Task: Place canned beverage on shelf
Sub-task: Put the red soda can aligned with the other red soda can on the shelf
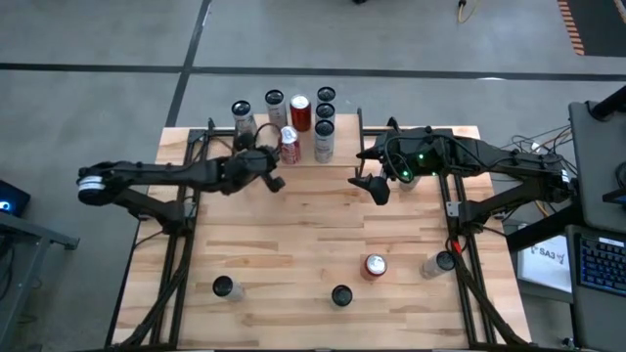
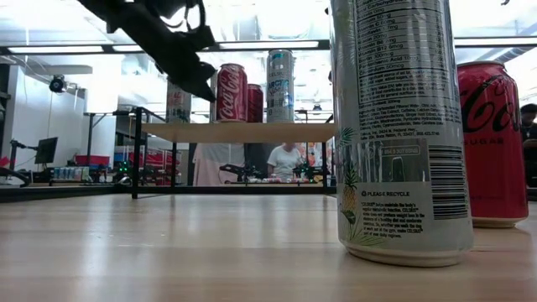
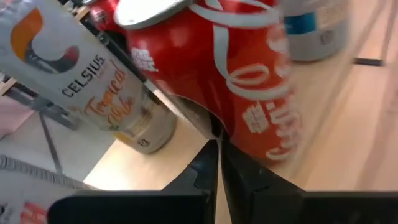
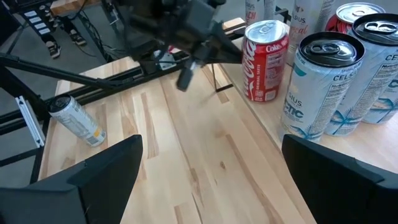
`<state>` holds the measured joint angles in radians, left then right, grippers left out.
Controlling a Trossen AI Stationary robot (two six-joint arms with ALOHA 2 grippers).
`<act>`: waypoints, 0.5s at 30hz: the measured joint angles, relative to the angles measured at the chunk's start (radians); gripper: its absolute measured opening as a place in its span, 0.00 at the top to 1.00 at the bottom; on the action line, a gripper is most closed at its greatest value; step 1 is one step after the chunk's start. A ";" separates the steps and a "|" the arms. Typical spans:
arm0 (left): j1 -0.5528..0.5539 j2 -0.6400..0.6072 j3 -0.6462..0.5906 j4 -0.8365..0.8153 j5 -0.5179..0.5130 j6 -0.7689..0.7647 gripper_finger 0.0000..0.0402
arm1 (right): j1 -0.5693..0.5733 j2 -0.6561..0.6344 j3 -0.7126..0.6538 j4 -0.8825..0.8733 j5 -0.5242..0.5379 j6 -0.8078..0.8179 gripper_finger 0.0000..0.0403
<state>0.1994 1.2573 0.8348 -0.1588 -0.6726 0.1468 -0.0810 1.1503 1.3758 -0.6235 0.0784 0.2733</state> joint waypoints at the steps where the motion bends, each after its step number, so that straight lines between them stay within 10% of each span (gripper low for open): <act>1: 0.006 0.013 0.011 0.003 0.000 0.002 0.99 | 0.000 0.000 0.000 0.000 0.000 0.000 0.07; 15: 0.032 0.175 0.156 0.002 -0.037 0.054 1.00 | 0.000 0.000 0.000 -0.010 0.000 -0.011 0.07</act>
<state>0.2310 1.4321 0.9905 -0.1570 -0.7091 0.2005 -0.0811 1.1503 1.3758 -0.6337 0.0786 0.2623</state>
